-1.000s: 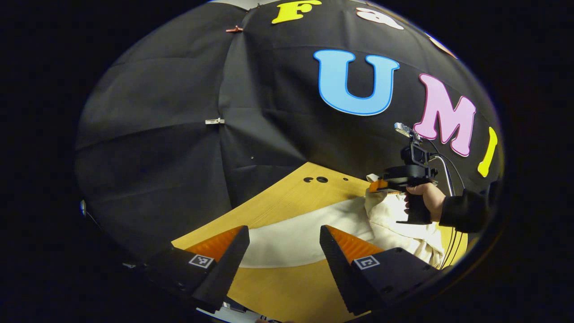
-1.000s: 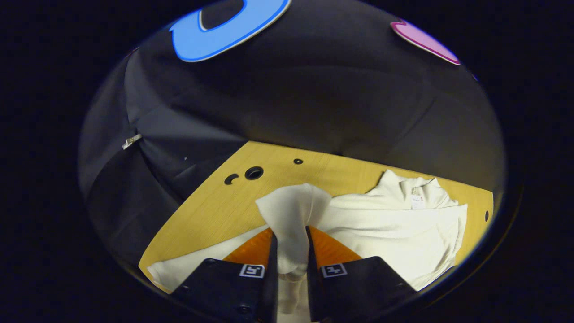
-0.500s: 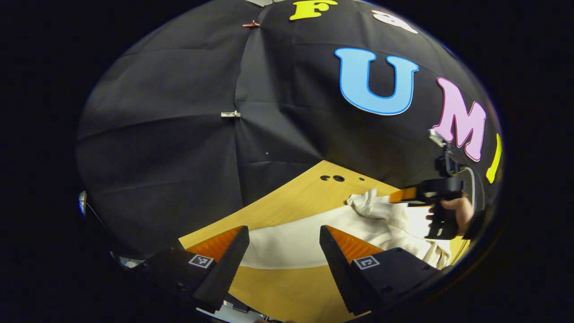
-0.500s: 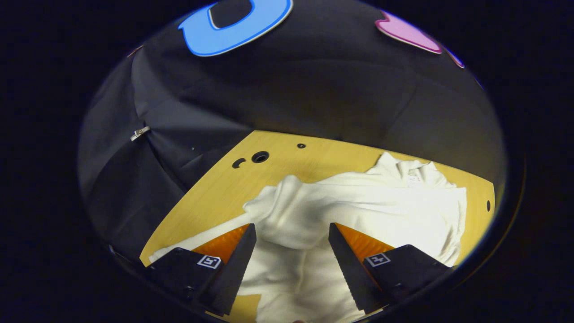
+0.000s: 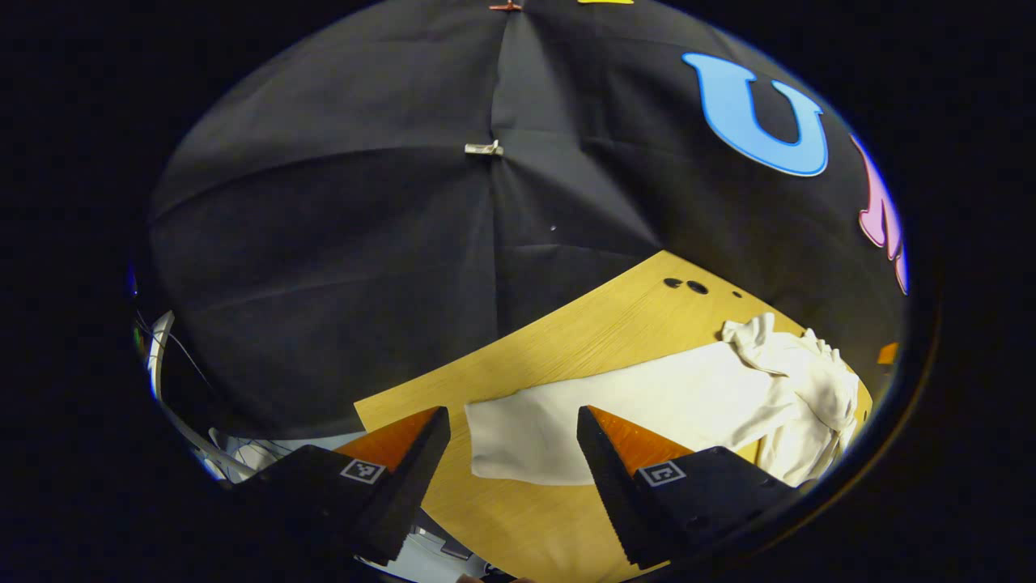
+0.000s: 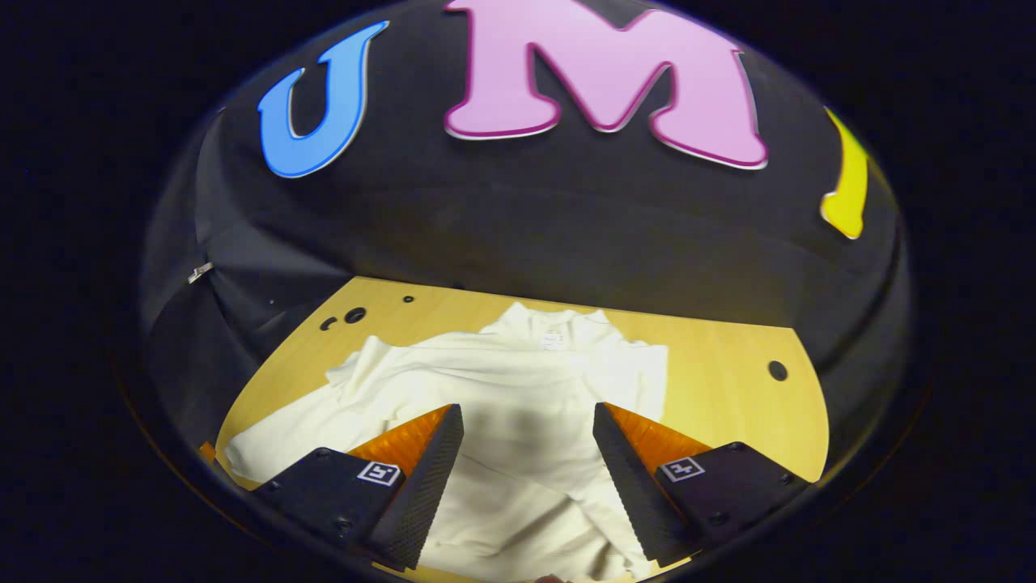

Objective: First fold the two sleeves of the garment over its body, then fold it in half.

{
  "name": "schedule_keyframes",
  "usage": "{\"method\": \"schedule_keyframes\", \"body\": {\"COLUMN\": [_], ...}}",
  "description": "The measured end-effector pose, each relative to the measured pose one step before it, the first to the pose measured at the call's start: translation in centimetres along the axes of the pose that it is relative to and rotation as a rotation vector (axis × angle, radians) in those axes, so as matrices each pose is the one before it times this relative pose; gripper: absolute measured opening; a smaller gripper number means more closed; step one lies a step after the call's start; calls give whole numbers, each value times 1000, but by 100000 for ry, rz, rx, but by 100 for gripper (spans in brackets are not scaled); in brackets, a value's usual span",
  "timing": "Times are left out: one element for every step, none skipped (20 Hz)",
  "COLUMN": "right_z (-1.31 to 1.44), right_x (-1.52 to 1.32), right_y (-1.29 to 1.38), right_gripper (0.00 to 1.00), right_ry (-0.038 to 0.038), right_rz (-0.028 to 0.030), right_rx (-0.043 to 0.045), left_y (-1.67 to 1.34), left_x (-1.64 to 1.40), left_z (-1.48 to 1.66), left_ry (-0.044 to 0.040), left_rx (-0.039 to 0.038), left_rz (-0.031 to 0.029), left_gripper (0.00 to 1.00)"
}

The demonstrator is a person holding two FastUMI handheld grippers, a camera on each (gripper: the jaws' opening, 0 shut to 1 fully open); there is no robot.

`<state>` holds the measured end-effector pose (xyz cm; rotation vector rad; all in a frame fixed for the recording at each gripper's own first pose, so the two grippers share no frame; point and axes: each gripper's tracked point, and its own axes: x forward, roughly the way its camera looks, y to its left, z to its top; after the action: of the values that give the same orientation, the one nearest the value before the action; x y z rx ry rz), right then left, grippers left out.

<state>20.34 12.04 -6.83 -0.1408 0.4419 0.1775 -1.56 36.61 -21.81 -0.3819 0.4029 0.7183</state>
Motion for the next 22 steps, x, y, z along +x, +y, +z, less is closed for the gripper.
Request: {"method": "schedule_keyframes", "body": {"right_z": [-242, -386, -727, -979, -666, -698, -722, -680, -691, -767, -512, -505, -527, -447, -525, -609, -728, -697, -552, -454, -283, -339], "right_x": [-1218, -1029, -1618, -1727, -1420, -696, -898, -644, -693, -541, -343, -296, -431, -317, -327, -290, 3, -253, -441, -262, -142, -207], "right_y": [-2180, -1980, -2895, -2822, -1993, -1121, -1262, -1181, -1244, -1140, -1081, -1062, -796, -742, -663, -565, -289, -440, -460, -513, -542, -638], "right_gripper": [99, 99, 99, 99, 99, 99, 99, 99, 99, 99, 99, 99, 99, 99, 99, 99, 99, 99, 99, 99, 99, 99], "right_ry": [-187, -281, -499, -137, 159, 383, 575, 676, 644, 700, 514, 352, 356, 489, 537, 751, 882, 919, 693, 352, 167, 121], "right_rz": [-2883, -3041, -4482, -4621, -2769, -1865, -1620, -1682, -1662, -1604, -1802, -1636, -1259, -1017, -920, -840, -544, -328, -232, -478, -626, -839], "right_rx": [1126, 1113, 2295, 3908, 4507, 3431, 3116, 2303, 1350, 354, -251, -181, 135, 822, 1464, 1854, 1846, 1553, 992, 491, 120, 155], "left_y": [440, 477, 127, -395, 7, -95, -427, -370, -44, -25, -554, -632, -420, -583, -557, -719, -499, -400, -268, -421, -738, -590], "left_x": [983, 843, 991, 1100, 952, 312, 339, 302, 197, 370, 55, 38, 147, 264, -18, 74, 380, 110, -89, 108, -32, 197], "left_z": [-418, -410, -376, -528, -1494, -325, -151, -120, -274, -209, 165, 246, 191, 232, 27, 198, 33, 187, 195, 232, 415, 45], "left_ry": [2679, 2211, 2796, 4225, 5896, 1662, 940, 1043, 571, 528, -853, 809, 345, 718, -312, -807, -403, -526, -632, -160, -982, 951], "left_rx": [1766, 1804, 113, -1726, -626, -603, -1054, -443, 1554, 3692, 3814, 2061, 939, 158, 670, 1194, 2144, 3051, 3565, 2291, 1355, -1332], "left_rz": [2023, 2391, -349, -1268, 959, 272, -701, -341, 745, 1458, -1269, -1028, -779, -491, -1015, -485, 110, 752, 345, -1391, -3171, -3218], "left_gripper": [98, 98, 98, 97, 98, 98, 92, 98, 98, 99, 99, 99, 95, 82, 68, 54, 41, 27, 14, 5, 7, 6]}}
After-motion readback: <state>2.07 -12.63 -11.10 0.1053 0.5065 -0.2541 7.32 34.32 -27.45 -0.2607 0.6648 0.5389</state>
